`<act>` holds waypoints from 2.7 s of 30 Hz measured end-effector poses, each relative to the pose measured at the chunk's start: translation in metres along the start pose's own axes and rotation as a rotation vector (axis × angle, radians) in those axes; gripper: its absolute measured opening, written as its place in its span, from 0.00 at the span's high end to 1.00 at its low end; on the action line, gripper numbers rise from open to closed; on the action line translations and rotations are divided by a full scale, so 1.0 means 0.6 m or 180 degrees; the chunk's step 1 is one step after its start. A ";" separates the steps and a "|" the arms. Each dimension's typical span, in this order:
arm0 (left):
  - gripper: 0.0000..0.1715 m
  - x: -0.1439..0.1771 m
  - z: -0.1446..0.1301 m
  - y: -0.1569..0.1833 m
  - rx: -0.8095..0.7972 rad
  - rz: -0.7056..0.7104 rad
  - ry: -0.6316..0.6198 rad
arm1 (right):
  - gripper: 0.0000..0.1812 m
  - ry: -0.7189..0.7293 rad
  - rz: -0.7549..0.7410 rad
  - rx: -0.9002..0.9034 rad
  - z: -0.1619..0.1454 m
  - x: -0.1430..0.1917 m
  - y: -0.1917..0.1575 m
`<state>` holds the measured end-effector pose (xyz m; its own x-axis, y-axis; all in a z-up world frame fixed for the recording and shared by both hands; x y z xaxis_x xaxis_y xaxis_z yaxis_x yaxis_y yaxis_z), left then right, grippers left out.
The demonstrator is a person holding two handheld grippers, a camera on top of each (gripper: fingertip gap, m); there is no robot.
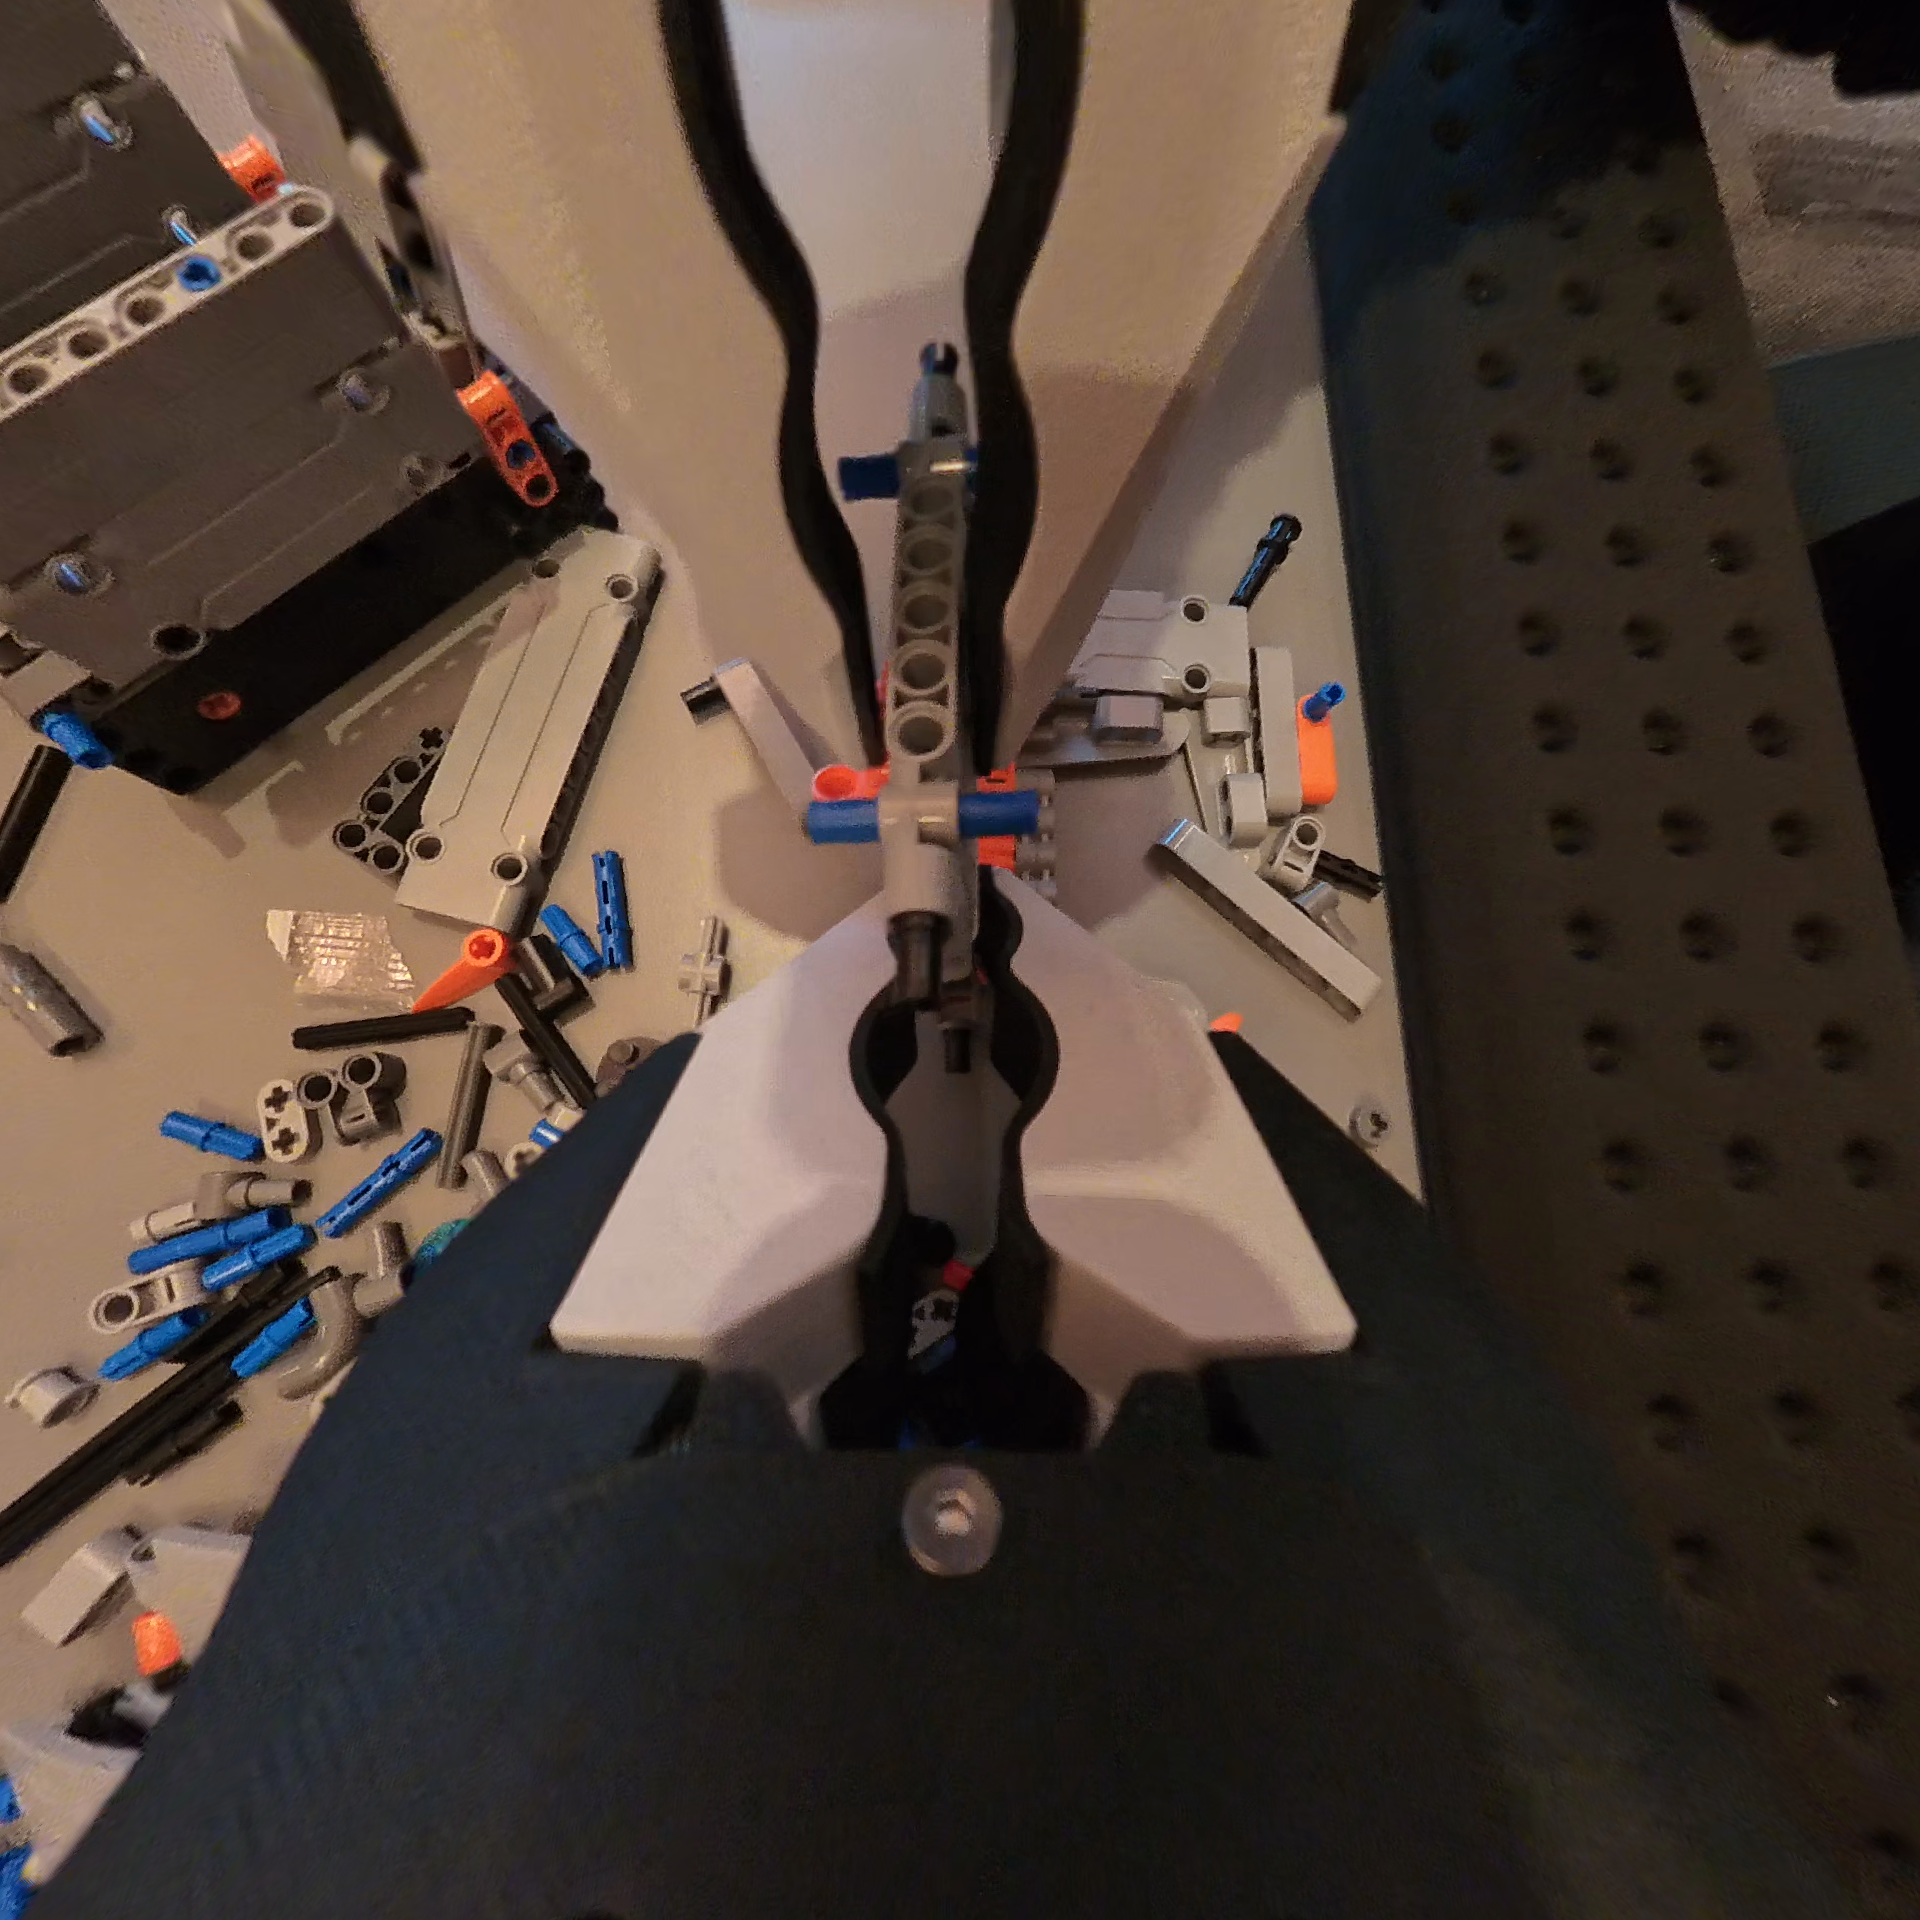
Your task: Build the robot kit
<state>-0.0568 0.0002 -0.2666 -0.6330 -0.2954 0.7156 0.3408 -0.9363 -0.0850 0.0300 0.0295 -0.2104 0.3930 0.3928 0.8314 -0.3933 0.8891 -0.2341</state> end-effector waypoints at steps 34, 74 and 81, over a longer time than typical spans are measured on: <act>0.97 0.008 0.003 0.002 -0.0109 0.0211 0.0052 | 0.97 0.0479 -0.0176 0.0065 -0.021 0.025 -0.017; 0.97 0.099 0.092 0.056 -0.2643 0.3539 0.0276 | 0.73 0.2251 -0.0651 -0.0325 -0.048 0.084 -0.076; 0.98 0.102 0.092 0.055 -0.2602 0.3507 0.0380 | 0.84 0.2431 -0.0471 -0.0216 -0.052 0.082 -0.075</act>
<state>-0.0462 -0.0381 -0.1874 -0.3743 -0.9261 -0.0468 0.2252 -0.0418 -0.9734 0.0932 0.0159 -0.1748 0.9104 0.3000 0.2848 -0.2501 0.9476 -0.1985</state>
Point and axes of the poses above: each gripper's, where its closed fingertips meet, x back along the fingers, z out of its top, y = z × x across the jaws, the point moved 8 cm from there along x, back along the fingers, and after that the axes turned 12 degrees about z, right-handed, at the moved point
